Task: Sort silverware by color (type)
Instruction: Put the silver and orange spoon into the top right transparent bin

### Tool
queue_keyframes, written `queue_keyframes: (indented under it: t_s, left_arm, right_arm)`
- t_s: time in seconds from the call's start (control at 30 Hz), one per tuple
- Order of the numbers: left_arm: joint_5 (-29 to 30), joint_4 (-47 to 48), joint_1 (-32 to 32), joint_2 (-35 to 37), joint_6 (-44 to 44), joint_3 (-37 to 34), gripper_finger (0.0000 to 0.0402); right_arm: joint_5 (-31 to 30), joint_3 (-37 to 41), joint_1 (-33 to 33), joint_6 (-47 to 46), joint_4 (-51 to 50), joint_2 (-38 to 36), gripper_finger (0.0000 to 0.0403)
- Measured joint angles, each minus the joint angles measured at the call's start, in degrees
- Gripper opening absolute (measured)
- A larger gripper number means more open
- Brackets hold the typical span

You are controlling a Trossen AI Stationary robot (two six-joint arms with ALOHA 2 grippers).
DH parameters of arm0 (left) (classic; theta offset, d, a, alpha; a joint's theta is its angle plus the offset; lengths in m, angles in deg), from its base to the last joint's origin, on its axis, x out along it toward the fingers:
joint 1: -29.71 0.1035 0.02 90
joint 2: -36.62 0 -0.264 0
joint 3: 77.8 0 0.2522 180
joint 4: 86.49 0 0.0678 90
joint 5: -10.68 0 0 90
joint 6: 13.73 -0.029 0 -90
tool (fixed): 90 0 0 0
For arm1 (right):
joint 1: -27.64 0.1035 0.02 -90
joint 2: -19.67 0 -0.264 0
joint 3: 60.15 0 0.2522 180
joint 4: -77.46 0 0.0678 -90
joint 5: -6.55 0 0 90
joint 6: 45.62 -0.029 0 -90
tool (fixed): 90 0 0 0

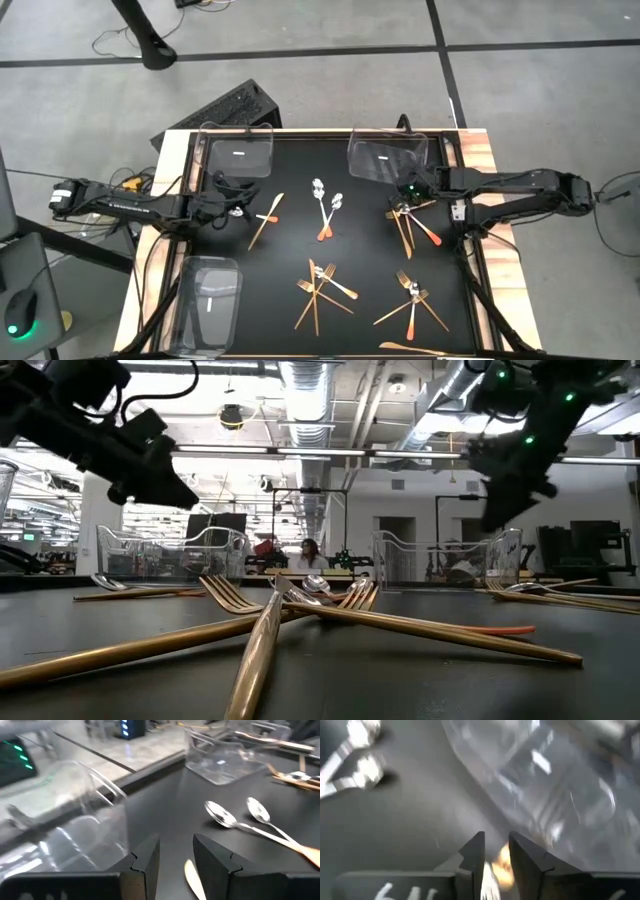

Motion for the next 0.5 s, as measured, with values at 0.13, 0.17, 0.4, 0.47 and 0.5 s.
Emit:
queue_keyframes:
  t_s: [0.13,0.17,0.4,0.47,0.5]
  left_arm:
    - [1.61,-3.65,0.00,-1.94,-3.10,0.37,0.0108]
    - [1.55,-4.78,0.00,-2.31,-4.06,0.37,0.0108]
    - [2.85,-8.55,0.00,-4.68,-7.06,0.37,0.0108]
    - [3.82,-9.03,0.00,-5.39,-7.07,0.37,0.0108]
    - [4.21,-9.27,0.00,-5.74,-7.08,0.37,0.0108]
  right_arm:
    - [5.89,-2.76,1.06,-4.89,-12.87,-0.12,0.0154]
    - [7.85,-2.75,1.63,-6.23,-14.78,-0.30,0.0160]
    - [12.93,1.54,8.35,-13.65,-16.17,0.73,0.0164]
    - [12.90,3.36,9.01,-14.58,-15.62,1.97,0.0159]
    - [12.77,4.28,9.19,-14.74,-15.12,2.70,0.0156]
